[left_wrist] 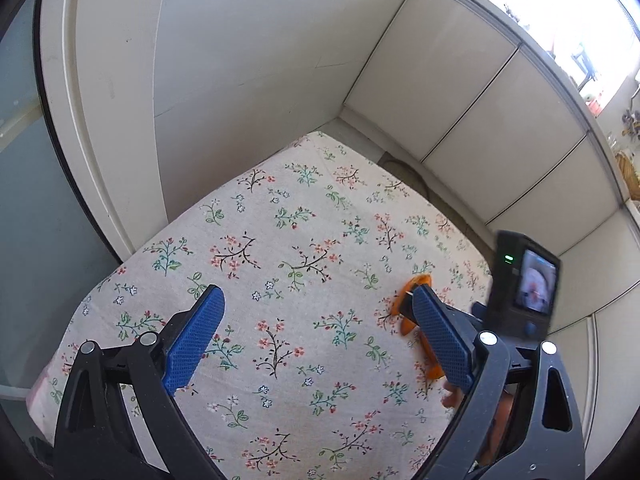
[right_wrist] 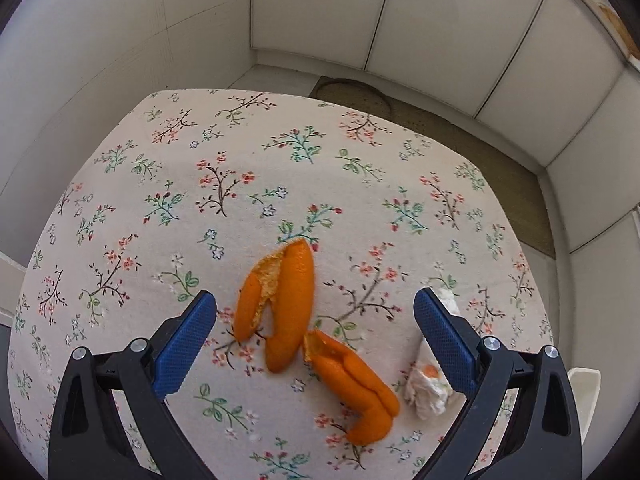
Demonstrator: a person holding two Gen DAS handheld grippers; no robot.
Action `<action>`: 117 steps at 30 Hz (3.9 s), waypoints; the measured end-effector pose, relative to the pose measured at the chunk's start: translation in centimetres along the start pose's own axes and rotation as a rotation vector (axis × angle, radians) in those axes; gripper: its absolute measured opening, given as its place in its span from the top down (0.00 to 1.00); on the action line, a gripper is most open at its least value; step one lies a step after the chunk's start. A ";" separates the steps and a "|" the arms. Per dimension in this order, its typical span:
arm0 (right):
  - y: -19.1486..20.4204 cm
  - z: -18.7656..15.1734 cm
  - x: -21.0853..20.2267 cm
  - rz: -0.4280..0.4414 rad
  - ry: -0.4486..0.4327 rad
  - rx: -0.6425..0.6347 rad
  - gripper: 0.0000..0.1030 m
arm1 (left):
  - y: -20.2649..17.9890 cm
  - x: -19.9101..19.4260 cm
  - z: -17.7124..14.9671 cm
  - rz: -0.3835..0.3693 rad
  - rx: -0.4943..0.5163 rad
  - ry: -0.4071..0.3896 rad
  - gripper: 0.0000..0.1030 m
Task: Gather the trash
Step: 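Grasp the orange peel with the right tool, then grasp the white crumpled tissue with the left tool while the right holds the orange peel, then carry the orange peel to the white bin and open the right tool while the left carries the tissue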
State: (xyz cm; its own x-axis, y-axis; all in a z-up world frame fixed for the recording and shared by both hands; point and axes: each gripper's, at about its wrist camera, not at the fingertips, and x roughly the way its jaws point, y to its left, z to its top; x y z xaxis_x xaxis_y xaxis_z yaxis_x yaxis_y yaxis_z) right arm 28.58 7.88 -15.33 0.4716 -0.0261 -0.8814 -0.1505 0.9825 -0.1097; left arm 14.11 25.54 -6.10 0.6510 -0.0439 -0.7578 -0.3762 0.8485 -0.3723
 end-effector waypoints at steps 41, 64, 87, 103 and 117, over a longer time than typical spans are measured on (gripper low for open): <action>-22.0 -7.9 -11.0 0.098 -0.149 0.369 0.84 | -14.0 8.2 -5.7 -0.188 0.327 0.168 0.10; -29.0 -11.8 -11.0 0.213 -0.125 0.439 0.84 | -22.5 20.4 -9.0 -0.015 0.396 0.446 0.69; -23.7 -14.4 -18.0 0.222 -0.289 0.344 0.84 | -16.3 0.1 -6.6 -0.109 0.377 -0.045 0.69; -27.3 -18.3 -20.9 0.065 -0.425 0.392 0.84 | -22.2 -7.0 -10.9 -0.231 0.556 -0.333 0.69; -32.4 -21.9 -22.3 -0.145 -0.480 0.406 0.84 | -26.7 -7.3 -16.6 -0.309 0.674 -0.335 0.69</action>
State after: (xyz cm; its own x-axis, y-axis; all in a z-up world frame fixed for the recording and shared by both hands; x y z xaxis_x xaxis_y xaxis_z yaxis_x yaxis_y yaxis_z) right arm 3.92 -27.43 -2.14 0.8126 -0.1710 -0.5571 0.2401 0.9693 0.0528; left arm 8.46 -5.56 0.52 0.8634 -0.2588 -0.4330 0.2613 0.9637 -0.0549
